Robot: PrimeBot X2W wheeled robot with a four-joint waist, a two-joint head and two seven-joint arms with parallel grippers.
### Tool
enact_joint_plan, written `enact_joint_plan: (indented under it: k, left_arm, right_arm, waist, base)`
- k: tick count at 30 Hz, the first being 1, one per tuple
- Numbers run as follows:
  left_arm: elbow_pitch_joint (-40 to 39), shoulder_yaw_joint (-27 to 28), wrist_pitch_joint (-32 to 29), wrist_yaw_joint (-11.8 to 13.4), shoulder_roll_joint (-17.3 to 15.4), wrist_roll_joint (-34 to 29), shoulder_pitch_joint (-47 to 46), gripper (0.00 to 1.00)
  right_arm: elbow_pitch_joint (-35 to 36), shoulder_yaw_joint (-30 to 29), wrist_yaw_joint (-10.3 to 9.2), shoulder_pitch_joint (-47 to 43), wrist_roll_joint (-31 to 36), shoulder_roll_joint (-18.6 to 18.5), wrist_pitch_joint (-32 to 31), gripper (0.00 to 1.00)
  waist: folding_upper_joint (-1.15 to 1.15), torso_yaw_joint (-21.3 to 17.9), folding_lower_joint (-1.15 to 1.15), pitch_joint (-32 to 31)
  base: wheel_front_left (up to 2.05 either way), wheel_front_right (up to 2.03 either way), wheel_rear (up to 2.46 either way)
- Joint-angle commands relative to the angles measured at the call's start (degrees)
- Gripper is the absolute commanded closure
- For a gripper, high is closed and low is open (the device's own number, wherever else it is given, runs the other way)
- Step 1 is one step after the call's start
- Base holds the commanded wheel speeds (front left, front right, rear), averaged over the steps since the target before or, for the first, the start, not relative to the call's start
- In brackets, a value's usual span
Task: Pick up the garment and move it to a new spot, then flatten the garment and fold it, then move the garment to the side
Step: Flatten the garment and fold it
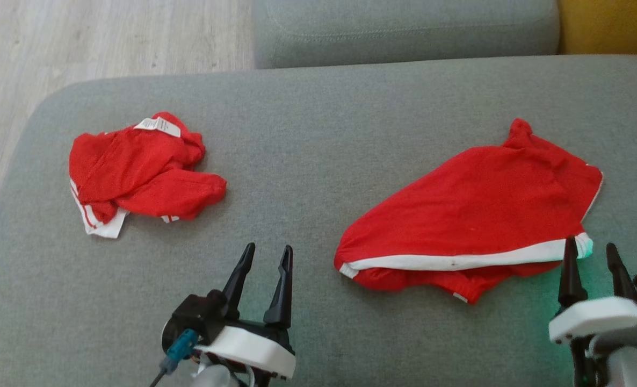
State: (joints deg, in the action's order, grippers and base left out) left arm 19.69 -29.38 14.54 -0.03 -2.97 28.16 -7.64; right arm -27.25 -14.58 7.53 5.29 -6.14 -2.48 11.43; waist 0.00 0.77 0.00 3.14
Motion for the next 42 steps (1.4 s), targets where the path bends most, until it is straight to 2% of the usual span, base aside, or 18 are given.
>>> enact_joint_plan:
  k: [1, 8, 22, 23, 24, 25, 26, 30, 35, 42]
  left_arm:
    - [-1.48, 1.8, 0.46, -0.26, 0.09, -0.69, -1.46, 0.0]
    - [-1.3, 1.48, 0.46, -0.35, 0.09, -0.84, -2.53, 0.0]
    - [-1.39, 1.59, 0.46, -0.36, 0.09, -1.16, -3.66, 0.0]
    - [-1.41, 1.59, 0.46, -0.36, 0.09, -1.17, -3.69, 0.0]
    - [-1.4, 1.6, 0.46, -0.35, 0.09, -1.19, -3.7, 0.0]
    - [-1.38, 1.61, 0.46, -0.34, 0.09, -1.2, -3.69, 0.0]
    - [-1.36, 1.63, 0.46, -0.32, 0.09, -1.2, -3.68, 0.0]
    - [-1.23, 1.57, 0.46, -0.24, 0.09, -0.99, -3.46, 0.0]
    - [-1.34, 1.42, 0.46, -0.08, 0.09, -0.57, -3.16, 0.0]
    - [-1.42, 1.25, 0.46, 0.06, 0.09, -0.28, -2.52, 0.0]
  right_arm:
    - [0.46, 0.91, -0.04, 3.53, -0.82, -0.4, -0.52, 0.0]
    - [-5.08, -1.62, -0.04, 8.32, -3.65, -0.4, -1.8, 0.0]
    - [-12.25, -3.7, -0.04, 12.67, -4.49, -0.4, -1.07, 0.0]
    - [-12.61, -3.65, -0.04, 12.82, -4.44, -0.4, -0.99, 0.11]
    - [-12.93, -3.52, -0.04, 12.97, -4.48, -0.4, -0.93, 0.53]
    - [-13.19, -3.39, -0.04, 13.09, -4.5, -0.4, -0.83, 0.84]
    - [-13.3, -3.15, -0.04, 13.18, -4.44, -0.4, -0.63, 1.0]
    - [-12.41, -2.5, -0.04, 12.98, -3.05, -0.4, 0.4, 1.0]
    - [-7.96, -1.89, -0.04, 10.92, 0.62, -0.5, 1.39, 1.0]
    - [-1.45, -1.39, -0.04, 8.59, 0.83, -0.43, -0.96, 1.0]
  waist:
    - [0.0, 0.18, 0.0, 0.46]
    - [0.0, 0.78, 0.0, 2.44]
    - [0.0, 1.25, 0.0, 3.91]
    - [0.0, 1.26, 0.0, 3.93]
    - [0.0, 1.25, 0.0, 3.94]
    - [0.0, 1.24, 0.0, 3.94]
    - [0.0, 1.21, 0.0, 3.9]
    - [0.0, 0.99, 0.0, 3.32]
    - [0.0, 0.82, 0.0, 2.47]
    - [0.0, 0.12, 0.0, 1.49]
  base:
    - [0.0, 0.0, 0.0]
    - [0.0, 0.0, 0.0]
    - [0.0, 0.0, 0.0]
    - [0.0, 0.0, 0.0]
    - [0.0, 0.0, 0.0]
    - [0.0, 0.0, 0.0]
    - [0.0, 0.0, 0.0]
    - [0.0, 0.0, 0.0]
    - [0.0, 0.0, 0.0]
    - [0.0, 0.0, 0.0]
